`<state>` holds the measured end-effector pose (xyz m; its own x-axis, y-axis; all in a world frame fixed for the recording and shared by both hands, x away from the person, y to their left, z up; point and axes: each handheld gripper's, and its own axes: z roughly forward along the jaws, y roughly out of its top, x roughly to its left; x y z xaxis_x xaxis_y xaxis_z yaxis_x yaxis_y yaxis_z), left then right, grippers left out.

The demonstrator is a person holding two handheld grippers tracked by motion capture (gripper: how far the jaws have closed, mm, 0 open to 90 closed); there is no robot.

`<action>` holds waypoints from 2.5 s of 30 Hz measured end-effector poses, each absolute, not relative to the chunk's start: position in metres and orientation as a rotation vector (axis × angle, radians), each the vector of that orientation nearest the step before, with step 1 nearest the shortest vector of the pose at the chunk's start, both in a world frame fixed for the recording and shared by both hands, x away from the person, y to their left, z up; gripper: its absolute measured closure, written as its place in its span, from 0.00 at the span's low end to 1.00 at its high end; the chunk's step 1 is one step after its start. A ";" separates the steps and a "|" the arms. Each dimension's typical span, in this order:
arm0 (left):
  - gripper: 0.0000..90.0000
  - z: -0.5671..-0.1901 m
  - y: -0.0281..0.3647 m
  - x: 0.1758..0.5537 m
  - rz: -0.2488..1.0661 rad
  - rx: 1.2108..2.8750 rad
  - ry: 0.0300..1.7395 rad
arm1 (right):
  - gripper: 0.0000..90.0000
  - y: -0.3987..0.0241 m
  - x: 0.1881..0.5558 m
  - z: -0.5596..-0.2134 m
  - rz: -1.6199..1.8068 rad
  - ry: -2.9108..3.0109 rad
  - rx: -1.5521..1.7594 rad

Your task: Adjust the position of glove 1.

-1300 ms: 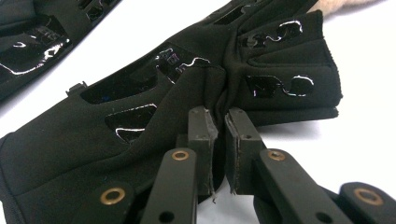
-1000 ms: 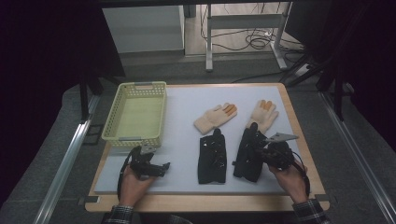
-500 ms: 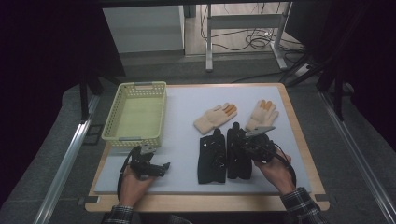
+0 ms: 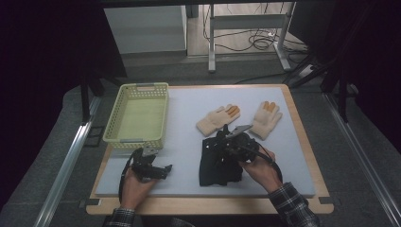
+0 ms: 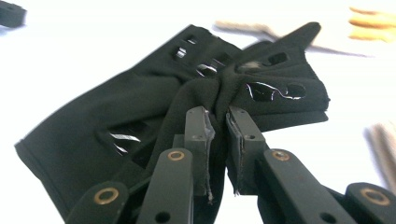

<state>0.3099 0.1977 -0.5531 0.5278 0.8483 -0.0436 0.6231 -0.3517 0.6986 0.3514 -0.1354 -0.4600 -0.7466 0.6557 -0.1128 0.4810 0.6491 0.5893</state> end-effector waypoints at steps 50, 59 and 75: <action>0.02 -0.553 0.197 0.310 0.430 2.091 1.193 | 0.60 -0.108 0.320 -0.477 0.997 2.611 0.732; 0.02 -0.553 0.198 0.310 0.432 2.097 1.192 | 0.87 -0.170 0.307 -0.497 0.890 2.632 0.833; 0.02 -0.553 0.197 0.310 0.435 2.097 1.191 | 0.81 -0.155 0.286 -0.505 0.922 2.706 0.745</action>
